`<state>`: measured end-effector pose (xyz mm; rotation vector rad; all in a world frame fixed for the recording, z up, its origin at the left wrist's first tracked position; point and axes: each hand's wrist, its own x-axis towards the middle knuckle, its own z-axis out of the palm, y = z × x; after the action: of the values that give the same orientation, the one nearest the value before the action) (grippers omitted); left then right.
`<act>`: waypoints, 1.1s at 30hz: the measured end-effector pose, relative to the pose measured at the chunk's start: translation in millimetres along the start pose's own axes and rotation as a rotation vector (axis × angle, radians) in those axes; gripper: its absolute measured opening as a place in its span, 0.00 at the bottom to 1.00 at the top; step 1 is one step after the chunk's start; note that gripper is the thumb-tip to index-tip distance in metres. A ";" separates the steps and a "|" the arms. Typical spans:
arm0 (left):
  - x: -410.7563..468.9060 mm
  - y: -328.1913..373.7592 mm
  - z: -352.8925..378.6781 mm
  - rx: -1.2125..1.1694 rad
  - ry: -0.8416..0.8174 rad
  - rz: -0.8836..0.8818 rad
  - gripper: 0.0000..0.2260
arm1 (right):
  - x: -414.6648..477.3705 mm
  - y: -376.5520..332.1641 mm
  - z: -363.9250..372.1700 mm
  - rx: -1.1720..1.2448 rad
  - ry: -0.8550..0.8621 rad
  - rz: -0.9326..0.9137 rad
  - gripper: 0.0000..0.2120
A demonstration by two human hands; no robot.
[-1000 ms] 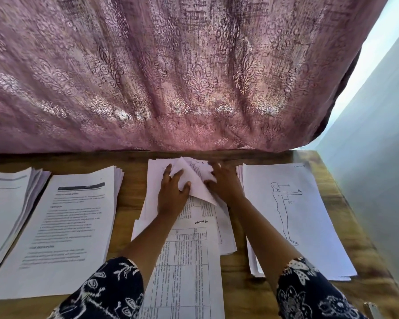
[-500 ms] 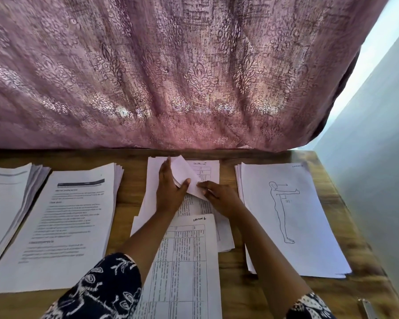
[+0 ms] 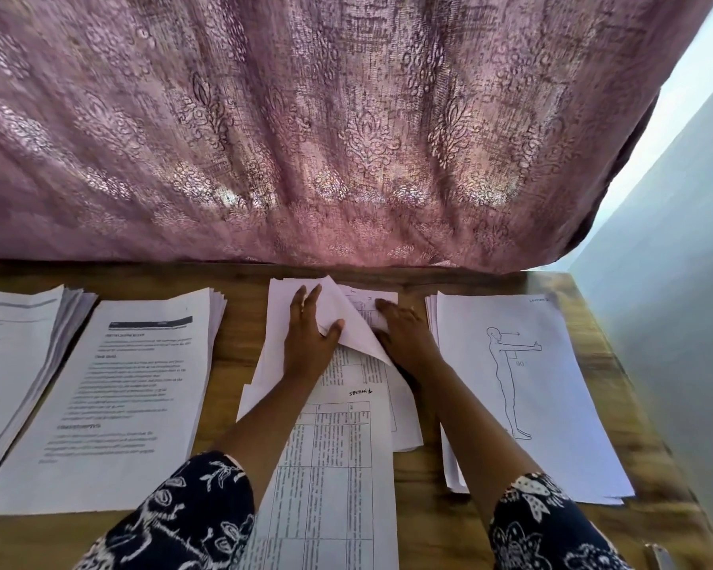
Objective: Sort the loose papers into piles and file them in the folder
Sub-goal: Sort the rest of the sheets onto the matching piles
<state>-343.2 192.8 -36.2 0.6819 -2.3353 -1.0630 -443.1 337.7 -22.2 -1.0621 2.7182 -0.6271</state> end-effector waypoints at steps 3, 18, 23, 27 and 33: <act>-0.2 1.0 -0.9 -0.017 0.003 -0.006 0.29 | -7.2 -12.4 -2.4 0.170 0.168 0.066 0.23; 63.0 37.0 -47.8 -0.351 -0.250 0.038 0.41 | -20.0 -23.8 -33.8 0.572 0.150 0.283 0.09; 99.9 37.2 -53.1 -0.129 -0.638 0.174 0.48 | -19.5 -24.8 -41.3 0.586 0.163 0.330 0.09; 114.5 34.2 -47.5 0.004 -0.653 0.140 0.47 | -15.1 -21.1 -49.1 0.639 0.300 0.388 0.06; 119.7 17.6 -46.9 -0.014 -0.603 0.146 0.32 | -9.1 -12.8 -91.2 0.478 0.494 0.279 0.06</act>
<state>-410.0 104.0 30.9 0.1845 -2.8159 -1.3535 -455.0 365.0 65.5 -0.4439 2.7776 -1.5497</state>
